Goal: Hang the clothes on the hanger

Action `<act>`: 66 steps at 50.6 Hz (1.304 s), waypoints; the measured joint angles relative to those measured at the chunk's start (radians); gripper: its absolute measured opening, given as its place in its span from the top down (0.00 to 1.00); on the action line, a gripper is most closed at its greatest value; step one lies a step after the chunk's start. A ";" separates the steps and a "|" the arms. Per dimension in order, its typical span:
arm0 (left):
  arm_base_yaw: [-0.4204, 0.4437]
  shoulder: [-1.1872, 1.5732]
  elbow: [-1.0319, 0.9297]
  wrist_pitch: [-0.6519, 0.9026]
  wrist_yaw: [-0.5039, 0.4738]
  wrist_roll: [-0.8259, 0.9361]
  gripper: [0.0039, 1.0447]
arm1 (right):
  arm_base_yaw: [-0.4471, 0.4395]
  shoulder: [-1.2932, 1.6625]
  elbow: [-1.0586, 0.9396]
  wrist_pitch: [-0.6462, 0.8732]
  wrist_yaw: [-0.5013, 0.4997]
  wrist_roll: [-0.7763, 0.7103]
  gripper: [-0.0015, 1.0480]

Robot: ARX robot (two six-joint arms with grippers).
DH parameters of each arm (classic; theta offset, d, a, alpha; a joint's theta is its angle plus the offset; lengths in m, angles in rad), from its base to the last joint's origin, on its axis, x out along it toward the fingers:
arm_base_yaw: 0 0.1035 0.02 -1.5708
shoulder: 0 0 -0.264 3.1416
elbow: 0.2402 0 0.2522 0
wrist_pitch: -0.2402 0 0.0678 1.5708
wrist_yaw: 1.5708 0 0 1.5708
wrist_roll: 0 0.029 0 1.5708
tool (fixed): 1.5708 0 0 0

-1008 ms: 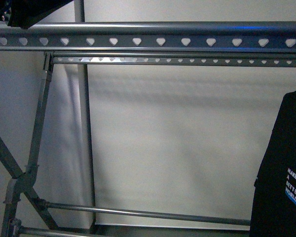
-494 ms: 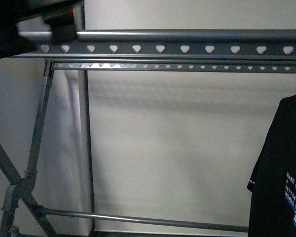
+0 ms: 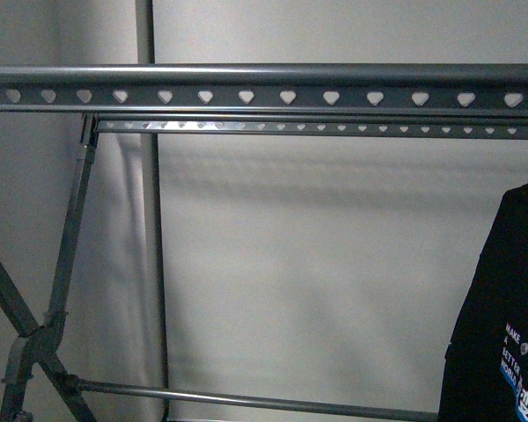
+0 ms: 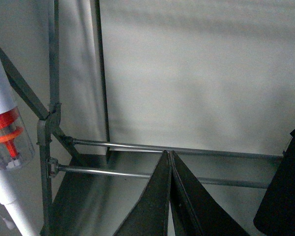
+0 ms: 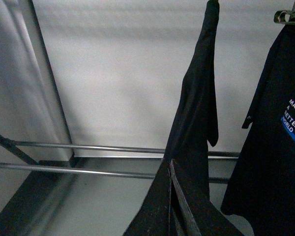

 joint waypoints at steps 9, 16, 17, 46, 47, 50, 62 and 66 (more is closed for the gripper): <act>0.072 -0.115 -0.129 0.013 0.090 0.003 0.97 | 0.001 -0.035 -0.046 0.013 0.001 0.000 0.98; 0.105 -0.196 -0.195 0.001 0.100 0.005 0.97 | 0.001 -0.053 -0.066 0.017 0.000 -0.001 0.98; 0.105 -0.200 -0.198 -0.001 0.100 0.005 0.97 | 0.001 -0.055 -0.068 0.018 0.000 -0.001 0.98; 0.105 -0.489 -0.324 -0.154 0.101 0.005 0.97 | 0.001 -0.110 -0.132 0.027 0.001 0.000 0.98; 0.105 -0.492 -0.331 -0.150 0.100 0.006 0.97 | 0.001 -0.110 -0.132 0.027 0.001 0.000 0.98; 0.105 -0.505 -0.331 -0.156 0.099 0.006 0.97 | 0.001 -0.110 -0.132 0.027 0.001 0.000 0.98; 0.105 -0.605 -0.331 -0.248 0.102 0.006 0.97 | 0.001 -0.110 -0.132 0.027 0.001 0.000 0.98; 0.105 -0.630 -0.331 -0.273 0.102 0.006 0.97 | 0.001 -0.110 -0.132 0.027 0.001 0.000 0.98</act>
